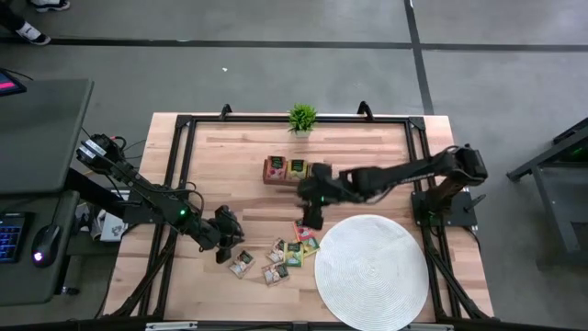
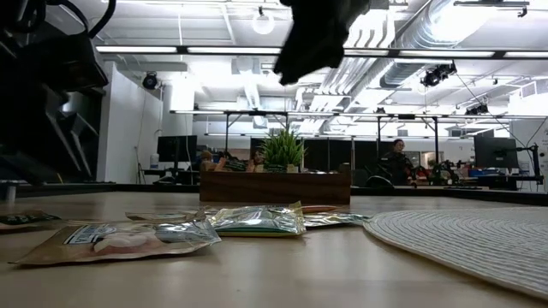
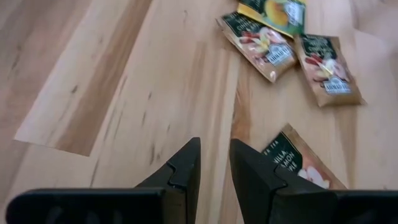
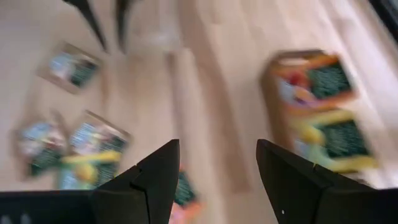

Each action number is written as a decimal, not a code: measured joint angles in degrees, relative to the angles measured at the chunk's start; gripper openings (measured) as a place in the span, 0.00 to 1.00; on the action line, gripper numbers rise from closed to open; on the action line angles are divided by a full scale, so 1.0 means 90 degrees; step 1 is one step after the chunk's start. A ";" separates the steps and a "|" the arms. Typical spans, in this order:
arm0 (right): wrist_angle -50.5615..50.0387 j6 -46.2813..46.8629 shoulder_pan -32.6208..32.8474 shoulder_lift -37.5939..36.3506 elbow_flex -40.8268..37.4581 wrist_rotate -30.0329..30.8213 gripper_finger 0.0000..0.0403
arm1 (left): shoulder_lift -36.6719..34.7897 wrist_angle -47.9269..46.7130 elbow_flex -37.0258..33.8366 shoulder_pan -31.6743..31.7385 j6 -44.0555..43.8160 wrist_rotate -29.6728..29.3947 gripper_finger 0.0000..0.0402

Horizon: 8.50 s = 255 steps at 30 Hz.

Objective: Pick & Place Tea
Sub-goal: Put the brown tea bag into the right section of the wooden organizer

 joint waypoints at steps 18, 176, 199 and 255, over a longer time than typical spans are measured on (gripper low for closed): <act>0.1449 0.1643 0.0876 0.0940 -0.0002 -0.0165 0.52 | 0.0002 0.0196 0.0002 -0.1275 -0.0248 0.0349 0.21; 0.1996 0.1424 0.0734 -0.0780 -0.0005 0.0976 0.52 | 0.2521 -0.5293 0.6800 0.0460 0.8355 -0.5303 0.00; 0.1958 0.1369 0.0686 -0.0780 -0.0005 0.0759 0.15 | 0.2521 -0.5103 0.6800 0.0459 0.8460 -0.5469 0.00; 0.1769 0.1794 -0.0253 -0.2509 -0.2947 0.1524 0.00 | -0.0045 -0.7133 0.3489 0.0323 0.0979 -0.3674 0.25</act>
